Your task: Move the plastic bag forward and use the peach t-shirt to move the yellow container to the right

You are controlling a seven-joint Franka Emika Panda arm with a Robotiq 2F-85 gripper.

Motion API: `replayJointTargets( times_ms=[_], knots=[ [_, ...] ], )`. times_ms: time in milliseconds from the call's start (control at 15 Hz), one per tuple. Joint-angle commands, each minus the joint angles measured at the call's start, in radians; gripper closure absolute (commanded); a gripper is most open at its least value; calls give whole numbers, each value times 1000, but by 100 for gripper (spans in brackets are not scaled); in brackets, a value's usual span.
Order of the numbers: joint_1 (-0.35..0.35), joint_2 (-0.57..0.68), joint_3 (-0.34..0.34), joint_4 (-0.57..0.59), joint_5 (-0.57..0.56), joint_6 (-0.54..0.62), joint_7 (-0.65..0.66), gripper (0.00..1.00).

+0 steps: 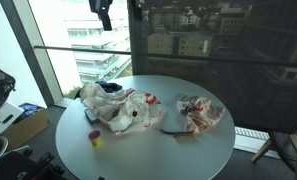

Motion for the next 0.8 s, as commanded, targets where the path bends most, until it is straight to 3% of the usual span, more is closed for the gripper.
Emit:
replayJointTargets(
  times_ms=[0,333,533,733],
  knots=[
    [32,63,2,-103,34,61,72,0],
    [90,189,2,-257,208,215,71,0],
    [92,271,10,-343,223,471,99,0],
    [94,363,0,-368,265,643,90,0]
  ],
)
